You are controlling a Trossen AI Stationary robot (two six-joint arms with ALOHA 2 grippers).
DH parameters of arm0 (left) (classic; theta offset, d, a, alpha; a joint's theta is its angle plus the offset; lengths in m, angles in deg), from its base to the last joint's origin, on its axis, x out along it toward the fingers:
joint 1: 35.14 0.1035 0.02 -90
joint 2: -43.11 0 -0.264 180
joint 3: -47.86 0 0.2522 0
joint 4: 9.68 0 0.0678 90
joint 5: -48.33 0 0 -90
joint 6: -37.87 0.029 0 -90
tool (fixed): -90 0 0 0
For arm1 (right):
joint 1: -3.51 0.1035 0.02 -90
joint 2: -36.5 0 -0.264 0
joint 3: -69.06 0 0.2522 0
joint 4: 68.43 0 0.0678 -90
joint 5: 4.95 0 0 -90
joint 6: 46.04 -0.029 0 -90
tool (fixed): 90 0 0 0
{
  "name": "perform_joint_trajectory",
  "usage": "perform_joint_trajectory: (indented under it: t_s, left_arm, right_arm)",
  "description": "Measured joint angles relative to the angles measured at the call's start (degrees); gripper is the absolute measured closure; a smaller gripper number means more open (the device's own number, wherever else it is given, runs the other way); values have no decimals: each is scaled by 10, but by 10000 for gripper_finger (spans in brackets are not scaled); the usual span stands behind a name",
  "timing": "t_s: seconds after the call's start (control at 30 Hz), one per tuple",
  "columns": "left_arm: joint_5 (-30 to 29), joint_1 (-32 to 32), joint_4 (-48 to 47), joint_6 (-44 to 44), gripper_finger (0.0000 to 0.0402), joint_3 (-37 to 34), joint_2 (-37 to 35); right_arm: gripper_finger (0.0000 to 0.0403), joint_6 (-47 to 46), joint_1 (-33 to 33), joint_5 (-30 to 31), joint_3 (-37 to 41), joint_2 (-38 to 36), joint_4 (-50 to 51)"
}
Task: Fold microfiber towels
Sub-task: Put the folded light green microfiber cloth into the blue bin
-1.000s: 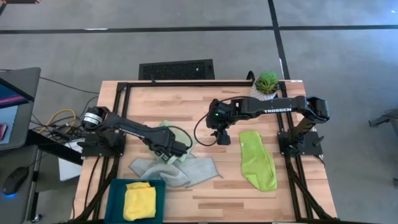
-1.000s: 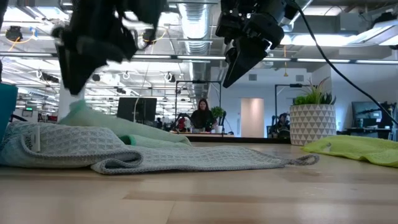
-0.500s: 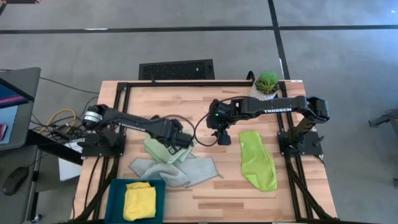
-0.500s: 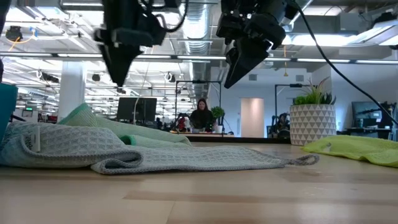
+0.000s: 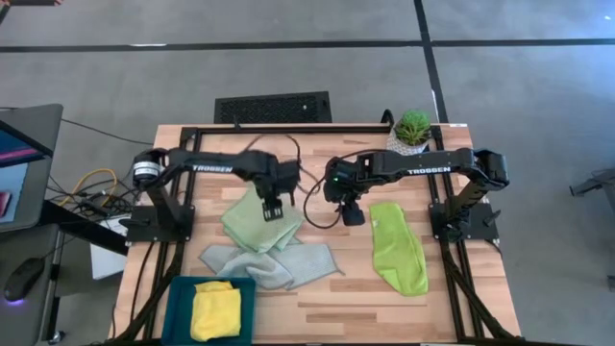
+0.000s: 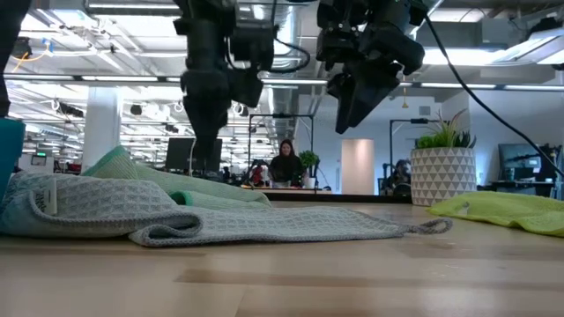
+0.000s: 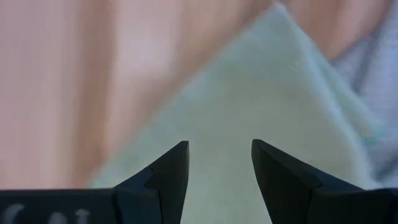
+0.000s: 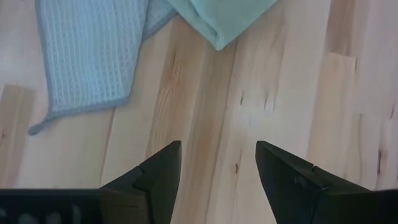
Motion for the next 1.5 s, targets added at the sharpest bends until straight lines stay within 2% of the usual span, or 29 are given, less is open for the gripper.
perform_joint_trajectory:
  t_s: [0.13,0.27,0.43,0.93,1.1,1.2,1.5]
  left_arm:
    - [10,52,4,115,233,-3,0]
    - [58,90,8,236,233,-3,11]
    - [102,113,6,310,233,-3,26]
    - [111,119,10,380,233,-3,108]
    - [157,119,5,400,233,-3,110]
    - [177,118,-4,400,233,-3,110]
    - [175,118,8,352,233,-3,110]
  right_arm:
    - [173,0,-4,0,0,0,0]
    - [173,0,-9,0,0,0,-1]
    - [173,-4,-16,0,0,0,-3]
    - [173,-5,-23,0,0,0,-7]
    - [173,-8,-27,0,0,0,-6]
    - [173,-11,-30,0,0,0,-5]
    - [173,-11,-30,0,0,0,-3]
